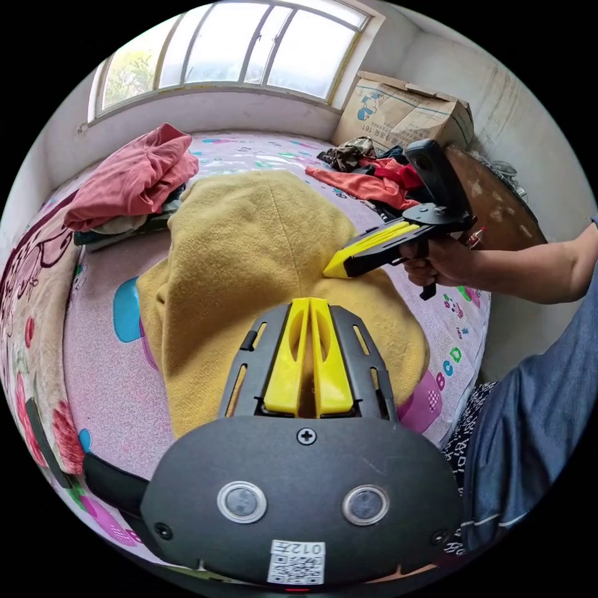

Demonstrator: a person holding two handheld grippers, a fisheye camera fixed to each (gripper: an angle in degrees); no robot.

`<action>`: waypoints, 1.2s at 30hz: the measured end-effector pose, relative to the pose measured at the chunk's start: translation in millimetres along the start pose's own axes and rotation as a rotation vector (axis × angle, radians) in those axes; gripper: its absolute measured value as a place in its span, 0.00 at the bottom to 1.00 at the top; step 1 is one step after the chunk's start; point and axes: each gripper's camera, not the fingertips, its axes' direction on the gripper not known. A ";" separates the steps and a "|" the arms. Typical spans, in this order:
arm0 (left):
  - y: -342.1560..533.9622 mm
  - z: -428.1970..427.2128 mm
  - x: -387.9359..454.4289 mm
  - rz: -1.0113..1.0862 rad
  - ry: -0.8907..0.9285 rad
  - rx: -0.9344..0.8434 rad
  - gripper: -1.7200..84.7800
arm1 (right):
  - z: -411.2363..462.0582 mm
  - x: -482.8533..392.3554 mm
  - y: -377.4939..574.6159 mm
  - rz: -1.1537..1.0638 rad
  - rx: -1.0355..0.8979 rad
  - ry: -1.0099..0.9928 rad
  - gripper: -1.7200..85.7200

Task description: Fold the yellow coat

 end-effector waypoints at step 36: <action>39.5 -19.1 125.4 -0.082 -0.135 -0.029 0.02 | -4.3 87.1 -102.6 0.095 0.054 0.456 0.02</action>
